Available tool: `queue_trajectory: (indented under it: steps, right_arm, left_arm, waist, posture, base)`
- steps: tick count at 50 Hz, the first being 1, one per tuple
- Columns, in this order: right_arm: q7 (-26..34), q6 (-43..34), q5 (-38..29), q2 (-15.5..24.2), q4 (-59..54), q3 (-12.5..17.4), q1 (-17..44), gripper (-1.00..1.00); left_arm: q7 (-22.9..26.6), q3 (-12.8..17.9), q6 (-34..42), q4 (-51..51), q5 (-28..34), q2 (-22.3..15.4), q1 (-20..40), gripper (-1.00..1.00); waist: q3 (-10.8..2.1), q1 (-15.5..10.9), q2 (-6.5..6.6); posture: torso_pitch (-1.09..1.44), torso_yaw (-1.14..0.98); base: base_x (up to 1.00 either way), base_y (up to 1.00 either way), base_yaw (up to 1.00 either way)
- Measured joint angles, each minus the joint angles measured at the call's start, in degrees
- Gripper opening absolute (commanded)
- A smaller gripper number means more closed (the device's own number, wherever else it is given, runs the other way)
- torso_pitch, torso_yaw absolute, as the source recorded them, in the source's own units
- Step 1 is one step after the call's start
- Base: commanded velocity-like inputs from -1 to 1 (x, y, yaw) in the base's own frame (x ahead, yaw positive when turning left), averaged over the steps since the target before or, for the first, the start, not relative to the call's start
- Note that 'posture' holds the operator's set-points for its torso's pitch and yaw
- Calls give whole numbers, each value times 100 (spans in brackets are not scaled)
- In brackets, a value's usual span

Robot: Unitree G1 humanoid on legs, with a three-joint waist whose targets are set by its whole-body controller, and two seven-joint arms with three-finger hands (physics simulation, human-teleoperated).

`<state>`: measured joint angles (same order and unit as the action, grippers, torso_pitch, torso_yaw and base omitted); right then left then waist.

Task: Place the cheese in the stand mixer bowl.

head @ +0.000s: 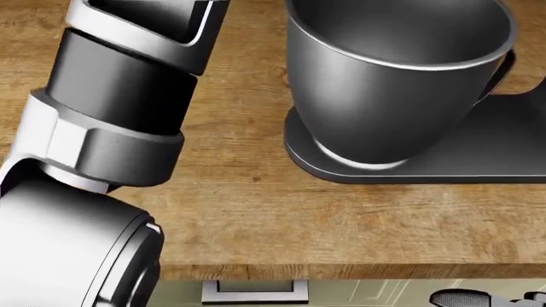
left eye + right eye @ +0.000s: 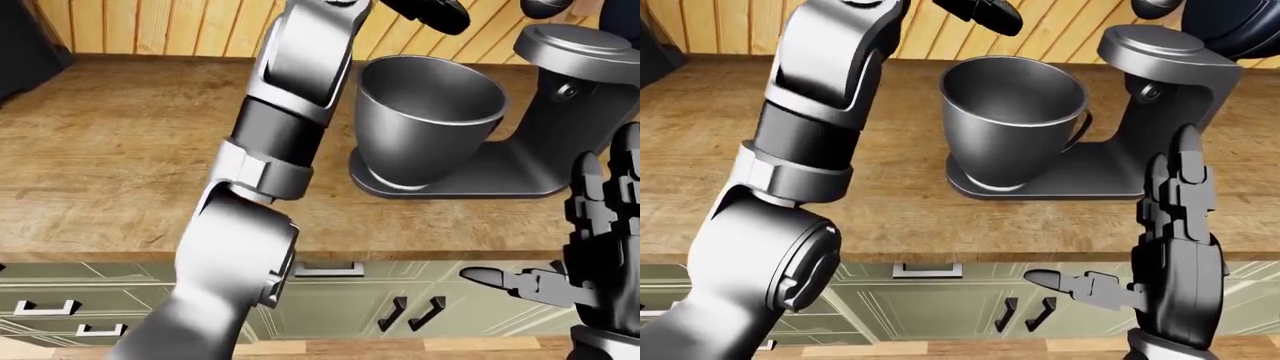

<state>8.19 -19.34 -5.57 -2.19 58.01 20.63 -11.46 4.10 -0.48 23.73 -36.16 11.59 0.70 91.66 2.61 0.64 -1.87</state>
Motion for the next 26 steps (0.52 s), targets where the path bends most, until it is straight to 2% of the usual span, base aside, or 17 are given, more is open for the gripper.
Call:
queue_trajectory:
  steps: [5,12,26]
  right_arm:
    - [-15,62,17,28,1,-19,-11,100]
    - [-34,101,23,53,3,-61,-23,100]
    - [-78,111,9,78,-3,-104,-6,100]
  left_arm:
    - [9,-10,402,638,-62,34,66,100]
    - [144,-97,1199,2065,-120,53,-32,100]
    - [620,-252,2900,4850,89,-66,-990,100]
  waist:
    - [7,-2,-6]
    - [16,15,5]
    - [65,21,11]
  posture:
    - [0,0]
    - [0,0]
    - [0,0]
  base:
    - [0,0,0]
    - [0,0,0]
    - [0,0,0]
